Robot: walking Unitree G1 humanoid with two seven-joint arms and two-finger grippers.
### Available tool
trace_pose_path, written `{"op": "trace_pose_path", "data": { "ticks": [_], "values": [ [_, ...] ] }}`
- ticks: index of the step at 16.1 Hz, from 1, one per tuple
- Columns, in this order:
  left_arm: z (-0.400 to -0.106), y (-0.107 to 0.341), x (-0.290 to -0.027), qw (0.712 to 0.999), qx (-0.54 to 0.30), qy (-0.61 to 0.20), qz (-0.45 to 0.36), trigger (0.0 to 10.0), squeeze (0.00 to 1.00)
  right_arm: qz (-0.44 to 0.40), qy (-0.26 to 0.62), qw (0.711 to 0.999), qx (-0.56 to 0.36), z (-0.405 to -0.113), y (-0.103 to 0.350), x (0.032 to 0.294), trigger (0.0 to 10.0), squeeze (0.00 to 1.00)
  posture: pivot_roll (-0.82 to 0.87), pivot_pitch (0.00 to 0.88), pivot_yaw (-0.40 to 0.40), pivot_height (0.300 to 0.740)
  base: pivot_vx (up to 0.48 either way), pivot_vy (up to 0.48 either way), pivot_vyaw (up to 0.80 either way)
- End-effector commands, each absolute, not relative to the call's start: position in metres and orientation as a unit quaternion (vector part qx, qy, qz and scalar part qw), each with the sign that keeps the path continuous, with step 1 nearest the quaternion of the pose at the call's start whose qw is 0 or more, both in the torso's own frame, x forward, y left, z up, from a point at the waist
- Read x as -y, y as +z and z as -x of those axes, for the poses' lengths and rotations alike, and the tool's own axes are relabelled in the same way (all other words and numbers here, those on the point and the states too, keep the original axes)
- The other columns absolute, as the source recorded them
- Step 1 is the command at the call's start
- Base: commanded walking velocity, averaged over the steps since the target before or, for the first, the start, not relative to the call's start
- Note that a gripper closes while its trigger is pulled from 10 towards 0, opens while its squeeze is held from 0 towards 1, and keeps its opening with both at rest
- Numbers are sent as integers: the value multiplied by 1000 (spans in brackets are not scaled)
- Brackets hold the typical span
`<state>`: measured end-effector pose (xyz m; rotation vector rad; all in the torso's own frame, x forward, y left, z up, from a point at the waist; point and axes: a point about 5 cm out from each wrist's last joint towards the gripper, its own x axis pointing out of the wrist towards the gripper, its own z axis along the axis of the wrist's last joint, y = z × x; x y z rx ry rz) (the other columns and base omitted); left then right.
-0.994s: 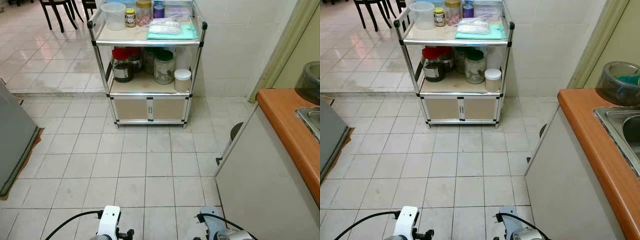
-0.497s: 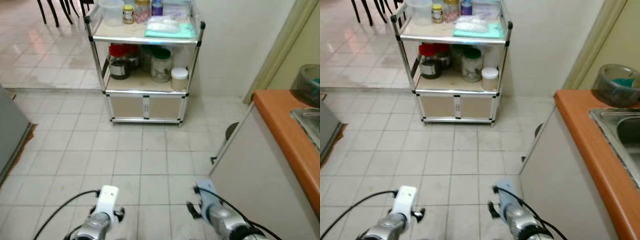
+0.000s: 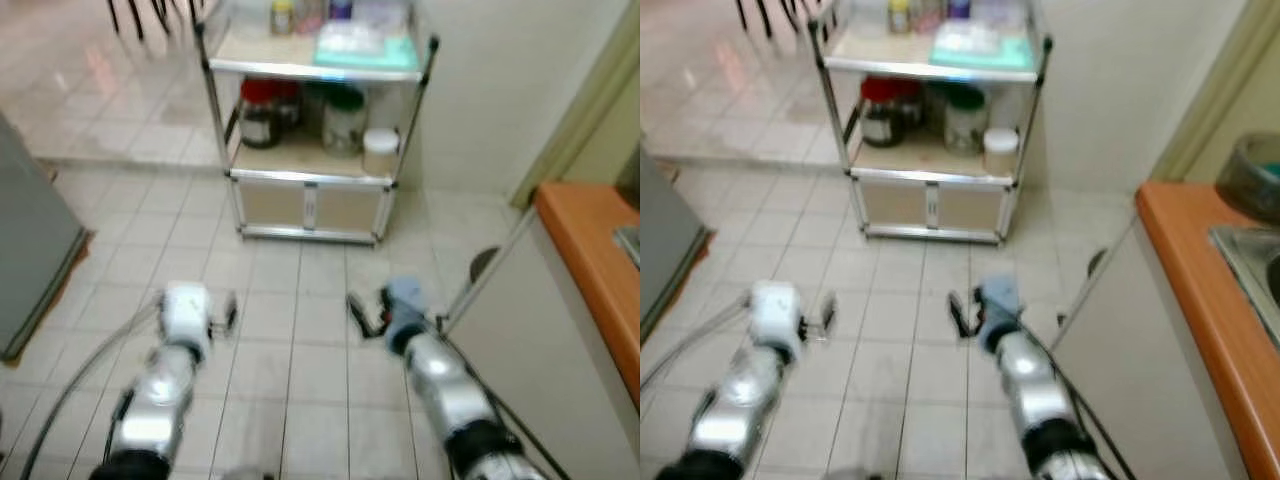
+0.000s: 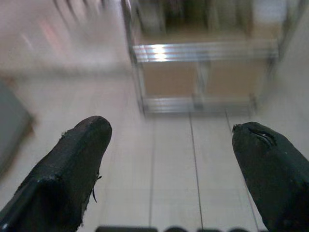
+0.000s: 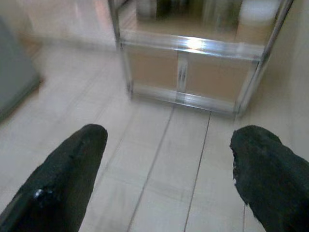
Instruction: Kitchen organization
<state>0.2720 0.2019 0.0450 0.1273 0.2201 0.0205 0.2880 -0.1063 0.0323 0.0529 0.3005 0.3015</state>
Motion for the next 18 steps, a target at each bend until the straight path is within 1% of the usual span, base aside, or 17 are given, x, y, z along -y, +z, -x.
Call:
{"op": "trace_pose_path", "data": {
  "ticks": [1,3,4,5,6,7,8,9,11,12,13,14,15,16,18],
  "values": [
    [-277,65,-201,996,-75,17,-55,10000,0,-24,154,982,-112,-294,55,105,10000,1000,59,0,8,740,0,0,0],
    [-280,102,-190,999,-16,28,-37,10000,0,3,156,987,-39,-296,101,104,10000,1000,40,0,28,740,0,0,-800],
    [-277,117,-184,999,5,20,-36,10000,0,-23,174,985,0,-293,122,99,10000,1000,21,0,39,740,0,0,-800],
    [-274,128,-178,998,22,7,-52,10000,0,-26,181,983,30,-288,138,97,10000,1000,21,0,38,740,0,0,-800],
    [-269,138,-174,996,40,-3,-82,10000,0,-5,174,984,33,-277,142,99,10000,1000,28,0,28,740,0,0,-800],
    [-267,140,-172,996,38,-9,-84,10000,0,-11,168,985,33,-275,144,101,10000,1000,31,0,22,740,0,0,-800],
    [-262,144,-166,994,37,-33,-99,10000,0,-19,158,987,35,-272,150,103,10000,1000,29,0,13,740,0,0,-800],
    [-256,145,-164,993,36,-37,-103,10000,0,-6,154,987,35,-271,160,104,10000,1000,9,0,21,740,0,0,-800],
    [-250,144,-162,997,15,-58,-56,10000,0,-26,142,989,43,-272,171,106,10000,1000,-4,0,23,740,0,0,0],
    [-252,139,-160,999,-11,-49,-17,10000,0,-66,128,989,43,-274,177,109,10000,1000,8,0,19,740,0,0,0],
    [-259,146,-157,998,0,-46,-38,10000,0,-70,111,991,24,-277,176,112,10000,1000,5,0,26,740,0,0,-800],
    [-263,153,-155,998,10,-50,-42,10000,0,-30,102,994,7,-278,171,115,10000,1000,-4,0,35,740,0,0,-800],
    [-263,155,-154,998,8,-52,-37,10000,0,-17,75,997,-10,-278,167,120,10000,1000,-9,0,42,740,0,0,-800],
    [-262,157,-155,998,7,-55,-37,10000,0,-29,48,998,-21,-277,166,124,10000,1000,-11,0,43,740,0,0,-800],
    [-261,157,-156,998,1,-56,-33,10000,0,-24,37,998,-34,-275,165,127,10000,1000,-30,0,58,740,0,0,-800]
  ]
}}
